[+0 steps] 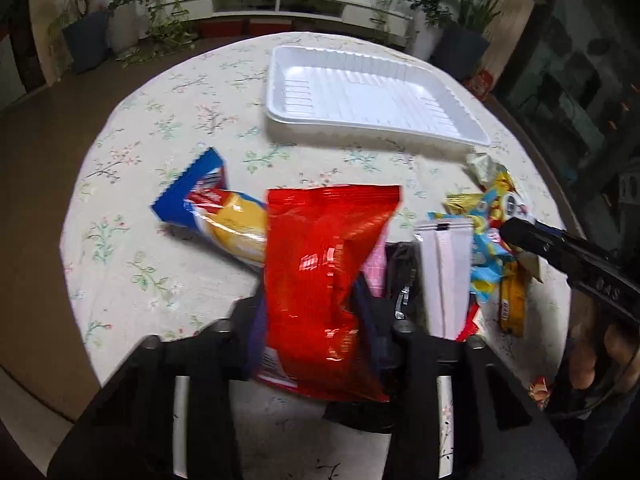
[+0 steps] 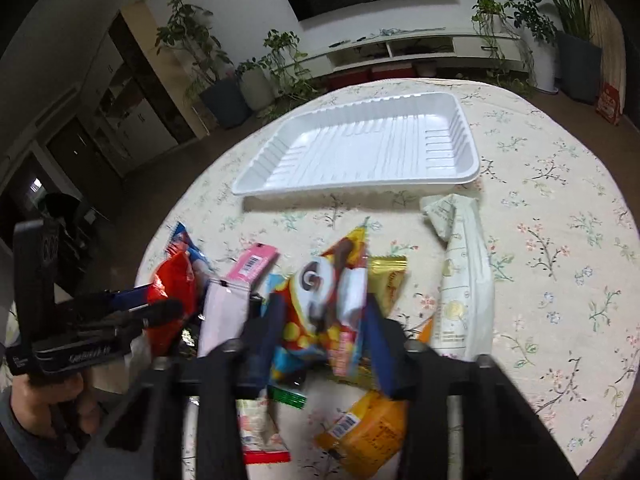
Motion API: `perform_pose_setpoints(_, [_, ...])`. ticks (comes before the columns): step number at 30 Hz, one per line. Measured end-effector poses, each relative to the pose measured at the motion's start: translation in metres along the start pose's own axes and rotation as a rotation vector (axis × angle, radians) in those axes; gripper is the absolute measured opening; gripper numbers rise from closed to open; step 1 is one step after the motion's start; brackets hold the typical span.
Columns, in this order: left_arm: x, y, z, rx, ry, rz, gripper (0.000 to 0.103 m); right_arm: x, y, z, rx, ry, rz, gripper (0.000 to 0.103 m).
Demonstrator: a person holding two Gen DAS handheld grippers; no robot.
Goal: Organize snacks
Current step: 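Carry the red bag over the tray with the left tool while the right lowers the panda bag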
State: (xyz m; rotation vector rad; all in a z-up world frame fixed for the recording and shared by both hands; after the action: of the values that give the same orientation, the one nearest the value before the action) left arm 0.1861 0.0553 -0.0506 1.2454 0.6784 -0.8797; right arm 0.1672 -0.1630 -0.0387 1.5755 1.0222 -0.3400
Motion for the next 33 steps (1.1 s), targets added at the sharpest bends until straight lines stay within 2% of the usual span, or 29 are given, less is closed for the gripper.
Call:
perform_pose_setpoints(5, [-0.01, 0.0, 0.0, 0.021, 0.006, 0.031, 0.027, -0.009, 0.002, 0.0, -0.001, 0.023, 0.038, 0.023])
perform_pose_setpoints(14, [-0.042, 0.004, 0.004, 0.022, -0.043, 0.071, 0.025, -0.03, 0.01, 0.012, 0.062, 0.074, 0.117, 0.022])
perform_pose_setpoints(21, [-0.06, 0.039, 0.005, 0.021, -0.075, 0.11, 0.025, -0.048, 0.027, 0.024, 0.151, 0.149, 0.207, 0.022])
perform_pose_setpoints(26, [-0.044, 0.076, 0.012, 0.025, -0.085, 0.107, 0.025, -0.052, 0.062, 0.036, 0.162, 0.093, 0.27, 0.022])
perform_pose_setpoints(29, [-0.032, 0.092, 0.019, 0.025, -0.092, 0.105, 0.025, -0.047, 0.081, 0.042, 0.132, 0.002, 0.319, 0.022])
perform_pose_setpoints(33, [-0.021, 0.108, 0.032, 0.065, -0.092, 0.1, 0.025, -0.026, 0.093, 0.053, 0.182, 0.018, 0.278, 0.022])
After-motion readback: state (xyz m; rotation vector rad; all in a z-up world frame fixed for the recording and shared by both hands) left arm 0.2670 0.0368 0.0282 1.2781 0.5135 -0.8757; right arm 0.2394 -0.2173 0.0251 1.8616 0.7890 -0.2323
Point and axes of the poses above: each gripper's, at about its wrist camera, not at the fingertips, and x roughly the way its jaws point, z to its right, y to its top, the point moved 3 cm from there along x, roughly the way its jaws point, and after that the axes turned 5 degrees about -x, right-handed, at the moved point
